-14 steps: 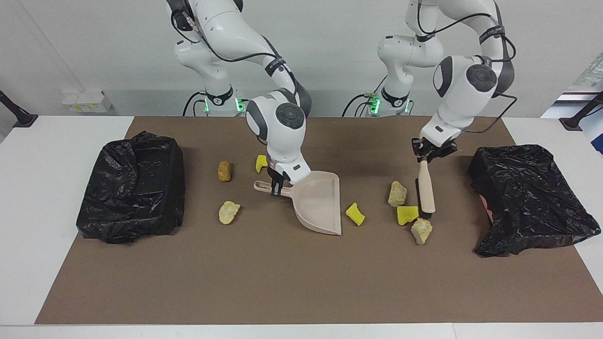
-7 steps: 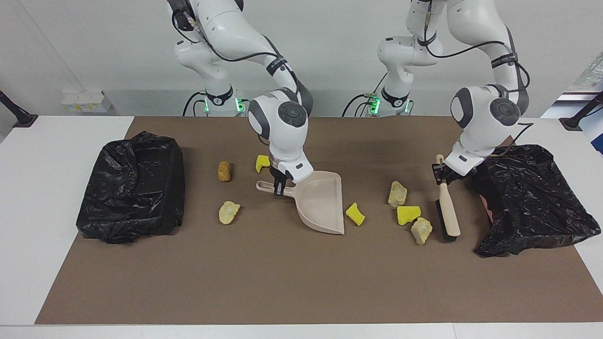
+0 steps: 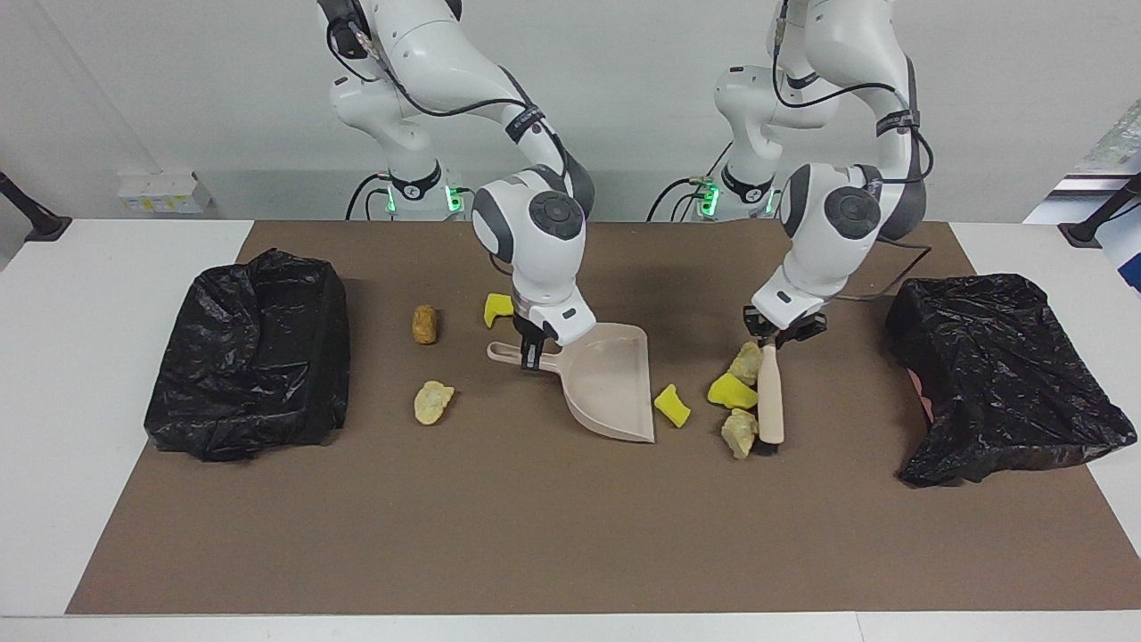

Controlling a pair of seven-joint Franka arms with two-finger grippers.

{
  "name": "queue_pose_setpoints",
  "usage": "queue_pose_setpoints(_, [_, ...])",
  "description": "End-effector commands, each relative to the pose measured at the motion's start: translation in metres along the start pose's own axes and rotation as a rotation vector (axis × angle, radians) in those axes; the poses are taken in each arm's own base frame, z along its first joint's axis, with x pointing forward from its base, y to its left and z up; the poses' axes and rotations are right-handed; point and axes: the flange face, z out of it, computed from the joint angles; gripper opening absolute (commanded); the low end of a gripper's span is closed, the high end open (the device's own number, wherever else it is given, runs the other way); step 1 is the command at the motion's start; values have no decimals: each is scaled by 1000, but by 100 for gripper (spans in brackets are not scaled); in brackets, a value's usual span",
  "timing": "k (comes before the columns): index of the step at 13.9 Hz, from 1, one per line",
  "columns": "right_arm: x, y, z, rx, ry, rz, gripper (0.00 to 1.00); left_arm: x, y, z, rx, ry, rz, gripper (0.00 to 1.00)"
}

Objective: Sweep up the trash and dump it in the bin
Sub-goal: 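Sweep the sponge and rock pieces into the dustpan with the left gripper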

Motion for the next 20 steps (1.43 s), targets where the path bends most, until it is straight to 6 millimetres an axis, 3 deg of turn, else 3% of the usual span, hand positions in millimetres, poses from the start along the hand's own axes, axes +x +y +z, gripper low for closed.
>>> queue_pose_setpoints(1, [2,0,1,-4,13,19,0,-11,47,2,-51,5,42,0])
queue_pose_setpoints(3, [1,1,1,-5,13,21,0,-17,83,-2,-96,3,68,0])
queue_pose_setpoints(5, [2,0,1,-5,14,19,0,-14,89,-9,-138,-1,2,0])
queue_pose_setpoints(7, [2,1,1,-8,13,15,0,-18,79,-23,-145,-17,-39,0])
queue_pose_setpoints(11, [3,2,0,-27,15,-6,0,-26,10,-69,-154,-59,-152,0])
queue_pose_setpoints(14, [3,3,0,-35,13,-22,0,-35,-41,-83,-39,-92,-223,0])
queue_pose_setpoints(18, [5,2,-2,-47,1,-52,0,-63,-110,-72,-24,-133,-365,0])
queue_pose_setpoints(20, [13,-3,-4,-62,-13,-143,0,-85,-123,-56,-32,-132,-400,0])
